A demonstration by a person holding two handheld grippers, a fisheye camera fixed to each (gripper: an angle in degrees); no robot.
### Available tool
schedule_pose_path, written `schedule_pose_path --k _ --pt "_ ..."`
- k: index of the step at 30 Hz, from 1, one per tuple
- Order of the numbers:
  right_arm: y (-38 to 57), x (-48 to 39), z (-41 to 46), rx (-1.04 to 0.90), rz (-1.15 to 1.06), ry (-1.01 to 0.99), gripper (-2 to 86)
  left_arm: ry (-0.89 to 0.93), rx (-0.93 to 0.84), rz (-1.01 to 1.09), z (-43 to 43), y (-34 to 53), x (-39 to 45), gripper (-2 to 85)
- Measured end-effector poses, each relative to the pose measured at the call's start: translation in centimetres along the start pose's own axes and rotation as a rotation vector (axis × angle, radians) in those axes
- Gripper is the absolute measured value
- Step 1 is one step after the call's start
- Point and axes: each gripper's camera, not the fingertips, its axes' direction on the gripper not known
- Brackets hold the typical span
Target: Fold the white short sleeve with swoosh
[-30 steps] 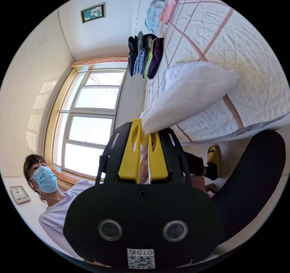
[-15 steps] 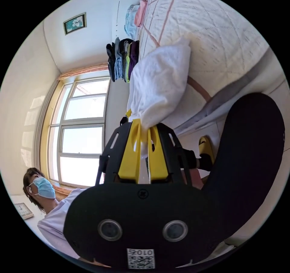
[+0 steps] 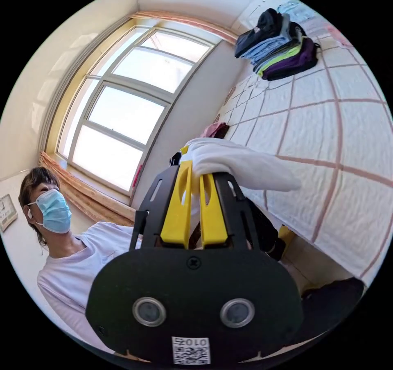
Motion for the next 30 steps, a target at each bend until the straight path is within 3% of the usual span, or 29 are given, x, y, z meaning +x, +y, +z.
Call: schedule_pose_path --k 11,15,19,23,25,28,30 --pt "-12.1 -2.1 25.3 -0.350 -0.142 -0.195 5.0 -0.154 0.193 0.025 -24.6 -7.8 6.4 6.0" --pt "-20.3 -5.4 32.0 -0.317 -0.255 -0.204 4.9 -0.139 0.248 0.096 -32.0 -18.6 7.7 6.0" --pt "-25.5 -11.2 39.0 -0.227 -0.470 -0.080 5.0 -0.195 0.207 0.166 -38.7 -28.3 8.1 6.1" --pt "-25.7 -6.1 50.2 -0.245 -0.333 0.067 5.1 -0.255 0.179 -0.038 -43.5 -30.7 -0.1 6.1" --pt "-24.3 -0.9 55.5 -0.330 -0.198 0.145 5.1 -0.270 0.164 -0.278 -45.2 -28.3 -8.8 6.1" --pt "-21.7 7.6 59.8 -0.436 0.055 0.083 5.1 -0.259 0.189 -0.467 -45.5 -23.5 -15.9 6.2" --pt "-21.2 9.8 59.6 -0.411 0.110 0.018 5.0 -0.154 0.231 -0.451 -45.0 -22.2 -17.4 6.2"
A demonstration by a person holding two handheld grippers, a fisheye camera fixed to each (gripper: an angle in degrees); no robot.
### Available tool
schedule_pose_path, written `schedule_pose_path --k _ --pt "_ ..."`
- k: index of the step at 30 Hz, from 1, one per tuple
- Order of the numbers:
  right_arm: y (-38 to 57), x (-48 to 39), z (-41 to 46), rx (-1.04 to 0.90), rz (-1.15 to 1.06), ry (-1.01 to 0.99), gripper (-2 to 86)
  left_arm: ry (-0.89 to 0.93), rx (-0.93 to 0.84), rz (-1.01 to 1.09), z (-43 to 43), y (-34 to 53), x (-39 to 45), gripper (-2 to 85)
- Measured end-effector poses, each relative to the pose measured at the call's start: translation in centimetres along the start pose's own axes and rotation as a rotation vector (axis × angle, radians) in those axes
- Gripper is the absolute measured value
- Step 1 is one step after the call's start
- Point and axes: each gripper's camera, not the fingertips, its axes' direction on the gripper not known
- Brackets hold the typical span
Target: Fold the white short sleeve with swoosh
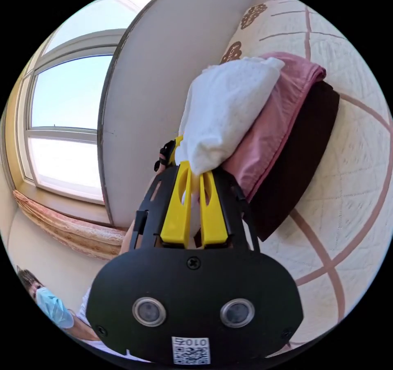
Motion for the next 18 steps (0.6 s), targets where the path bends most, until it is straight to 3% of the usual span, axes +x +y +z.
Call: schedule_pose_path --k 4,9,14,18 --pt "-1.8 -1.9 -0.7 -0.066 -0.037 0.017 5.0 -0.002 -0.014 0.065 1.3 0.0 1.5 6.4" --pt "-1.8 -4.2 0.7 -0.133 -0.067 0.206 5.2 -0.100 -0.049 0.065 3.4 0.4 1.9 6.7" --pt "1.5 0.2 3.5 -0.056 -0.035 -0.005 5.3 -0.045 0.126 0.012 3.8 4.1 -1.3 6.8" --pt "6.5 -1.5 1.0 0.006 -0.197 0.079 4.6 -0.195 0.320 0.186 2.5 10.0 1.3 5.2"
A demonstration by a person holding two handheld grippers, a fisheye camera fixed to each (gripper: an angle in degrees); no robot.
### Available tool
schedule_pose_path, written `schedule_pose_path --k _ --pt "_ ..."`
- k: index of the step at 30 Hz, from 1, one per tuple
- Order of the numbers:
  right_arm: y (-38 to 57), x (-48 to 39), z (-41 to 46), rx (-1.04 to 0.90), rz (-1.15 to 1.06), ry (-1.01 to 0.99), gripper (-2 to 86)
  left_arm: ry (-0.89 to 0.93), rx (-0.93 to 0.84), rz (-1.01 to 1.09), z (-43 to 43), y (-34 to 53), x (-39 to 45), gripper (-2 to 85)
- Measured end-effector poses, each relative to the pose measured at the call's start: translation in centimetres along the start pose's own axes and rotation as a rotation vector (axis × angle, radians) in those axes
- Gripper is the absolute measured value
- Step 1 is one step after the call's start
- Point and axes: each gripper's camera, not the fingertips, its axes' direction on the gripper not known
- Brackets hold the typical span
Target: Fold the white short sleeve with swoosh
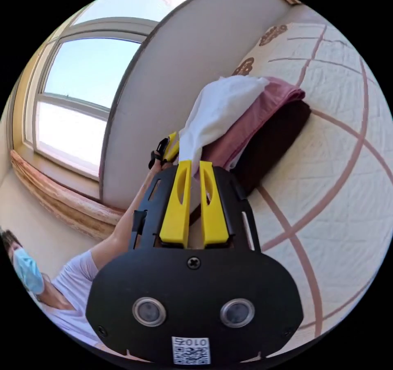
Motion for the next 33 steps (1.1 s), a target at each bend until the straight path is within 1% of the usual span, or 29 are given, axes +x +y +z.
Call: schedule_pose_path --k 1,2,3,4,5,6,7,8,9,11,12,14,15,16,17,18,19,20,21,23,25,27,29,33 --pt "2.7 -1.2 -1.7 0.027 -0.088 0.068 4.0 -0.086 0.056 0.123 -1.4 2.1 2.5 4.4" --pt "6.2 -2.4 -3.5 0.060 -0.179 0.168 3.5 -0.134 0.075 0.195 -2.0 3.4 3.9 4.0" --pt "8.1 -2.9 -4.4 0.076 -0.219 0.230 3.4 -0.234 0.086 0.352 -2.6 6.3 7.1 3.3" --pt "12.3 -3.6 -5.9 0.119 -0.280 0.365 3.2 -0.346 0.077 0.505 -2.4 9.9 10.1 2.3" --pt "16.6 -3.7 -7.1 0.180 -0.293 0.487 3.1 -0.402 0.071 0.566 -2.0 11.7 11.4 1.8" --pt "18.6 -3.6 -7.6 0.213 -0.286 0.533 3.1 -0.494 0.077 0.652 -0.9 15.5 13.3 1.2" --pt "22.4 -3.5 -8.4 0.273 -0.297 0.604 3.0 -0.524 0.079 0.712 0.6 18.9 14.7 0.7" --pt "25.7 -3.5 -9.0 0.324 -0.322 0.661 3.0 -0.517 0.073 0.734 1.5 20.5 15.2 0.5" --pt "27.1 -3.5 -9.4 0.342 -0.327 0.690 3.0 -0.484 0.047 0.766 3.4 23.4 16.1 0.2" --pt "31.2 -3.7 -11.5 0.393 -0.305 0.781 3.0 -0.455 0.013 0.796 6.9 27.8 17.0 0.0" --pt "32.1 -3.9 -12.2 0.412 -0.301 0.797 3.0 -0.445 -0.013 0.824 9.6 30.6 17.6 -0.1" --pt "34.8 -4.9 -15.2 0.497 -0.277 0.913 3.7 -0.406 -0.090 0.883 14.4 34.7 18.5 -0.1" --pt "35.3 -5.1 -15.8 0.514 -0.270 0.951 4.3 -0.357 -0.150 0.927 18.0 37.3 19.1 -0.1" --pt "36.0 -5.4 -17.2 0.547 -0.259 1.036 5.3 -0.279 -0.212 0.965 21.4 40.0 19.7 -0.1" --pt "36.5 -5.4 -18.6 0.584 -0.250 1.129 6.0 -0.236 -0.241 0.977 23.1 41.3 20.1 -0.1" --pt "36.5 -5.3 -19.3 0.597 -0.251 1.177 6.4 -0.156 -0.283 0.994 26.0 43.8 20.9 -0.1" --pt "36.2 -4.8 -20.8 0.602 -0.253 1.267 6.6 -0.087 -0.302 1.016 28.4 46.1 21.7 -0.1" --pt "35.3 -4.0 -22.6 0.599 -0.249 1.328 6.7 -0.060 -0.309 1.029 29.5 47.2 22.1 -0.1" --pt "34.7 -3.5 -23.6 0.602 -0.244 1.347 6.8 -0.023 -0.315 1.060 31.6 49.3 22.6 -0.1" --pt "31.3 -0.3 -27.9 0.601 -0.210 1.374 7.4 -0.019 -0.315 1.081 34.7 51.7 22.7 -0.1" --pt "27.7 3.4 -30.8 0.576 -0.175 1.384 8.4 0.029 -0.380 1.074 39.3 53.9 22.0 -0.1" --pt "23.6 7.7 -33.2 0.543 -0.158 1.403 9.5 0.052 -0.398 1.081 41.8 55.4 21.6 -0.1" --pt "17.6 13.8 -36.0 0.452 -0.090 1.450 10.1 0.034 -0.384 1.085 43.8 56.9 20.9 -0.1" --pt "11.3 20.3 -39.7 0.399 -0.003 1.489 10.1 0.003 -0.346 1.085 46.2 59.4 18.1 -0.1"
